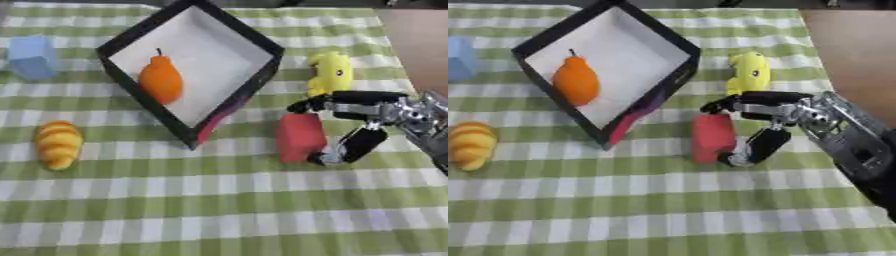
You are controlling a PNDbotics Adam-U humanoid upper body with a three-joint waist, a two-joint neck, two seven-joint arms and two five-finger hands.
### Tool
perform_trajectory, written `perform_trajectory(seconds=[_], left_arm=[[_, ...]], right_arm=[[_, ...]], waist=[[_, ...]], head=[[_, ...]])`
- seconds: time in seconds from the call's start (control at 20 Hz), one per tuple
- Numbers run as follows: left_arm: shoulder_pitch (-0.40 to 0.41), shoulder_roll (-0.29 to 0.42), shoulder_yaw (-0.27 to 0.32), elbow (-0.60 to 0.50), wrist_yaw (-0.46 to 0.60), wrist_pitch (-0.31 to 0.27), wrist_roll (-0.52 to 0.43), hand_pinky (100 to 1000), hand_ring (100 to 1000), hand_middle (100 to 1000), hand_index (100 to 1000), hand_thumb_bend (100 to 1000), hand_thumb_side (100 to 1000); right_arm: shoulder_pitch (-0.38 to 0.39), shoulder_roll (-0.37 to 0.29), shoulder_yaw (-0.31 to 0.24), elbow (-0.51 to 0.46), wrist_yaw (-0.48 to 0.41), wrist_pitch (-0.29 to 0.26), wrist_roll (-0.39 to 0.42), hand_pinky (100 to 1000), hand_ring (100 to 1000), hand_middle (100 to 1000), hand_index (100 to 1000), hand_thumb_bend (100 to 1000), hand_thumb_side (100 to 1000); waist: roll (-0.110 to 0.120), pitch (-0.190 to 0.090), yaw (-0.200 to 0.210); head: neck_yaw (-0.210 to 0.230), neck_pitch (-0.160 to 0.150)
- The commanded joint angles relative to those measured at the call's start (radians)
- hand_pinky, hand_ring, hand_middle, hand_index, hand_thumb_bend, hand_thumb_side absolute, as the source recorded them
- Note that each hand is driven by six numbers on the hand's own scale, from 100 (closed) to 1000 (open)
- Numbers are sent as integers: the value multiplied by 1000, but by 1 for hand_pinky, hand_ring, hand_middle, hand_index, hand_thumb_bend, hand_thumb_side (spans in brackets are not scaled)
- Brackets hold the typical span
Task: Pick up objects on the table and place them in the box.
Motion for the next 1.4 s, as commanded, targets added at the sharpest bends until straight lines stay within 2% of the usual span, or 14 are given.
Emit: perform_trajectory(seconds=[0.05,0.25,0.45,0.7,0.75,1.0,1.25,1.4], left_arm=[[-10,15,2,-22,4,-3,-3,700,697,726,705,389,626],[-9,15,3,-22,5,-3,-2,700,697,726,704,389,626],[-8,15,5,-22,4,-4,-1,700,694,725,703,387,625],[-5,17,7,-22,3,-4,2,700,692,724,702,386,625],[-5,17,7,-22,2,-4,2,700,691,723,701,385,624],[0,19,9,-21,-1,-4,2,700,689,721,701,385,622],[9,27,17,-20,-8,-6,10,700,689,720,701,383,614],[19,33,24,-19,-15,-9,17,700,688,720,701,383,610]], right_arm=[[-16,-13,-5,0,3,0,6,952,1000,821,1000,324,270],[-21,-9,-2,6,0,6,8,944,994,790,978,272,226],[-23,-5,-3,14,-10,20,0,932,978,706,928,183,195],[-17,-10,-4,4,-31,34,-8,922,962,629,867,129,181],[-15,-12,-5,0,-35,36,-9,910,946,594,832,100,174],[-6,-28,-18,-31,-61,37,-34,859,875,525,760,100,152],[2,-59,-56,-92,-103,17,-92,717,743,467,698,100,146],[0,-80,-82,-127,-138,9,-131,684,714,454,684,100,147]], waist=[[-10,2,1],[-10,2,4],[-10,2,5],[-10,-2,2],[-10,-4,1],[-10,-15,-2],[-10,-38,-5],[-10,-54,-4]], head=[[-4,-14],[-6,-17],[-4,-14],[8,-11],[9,-10],[11,-5],[18,7],[18,17]])
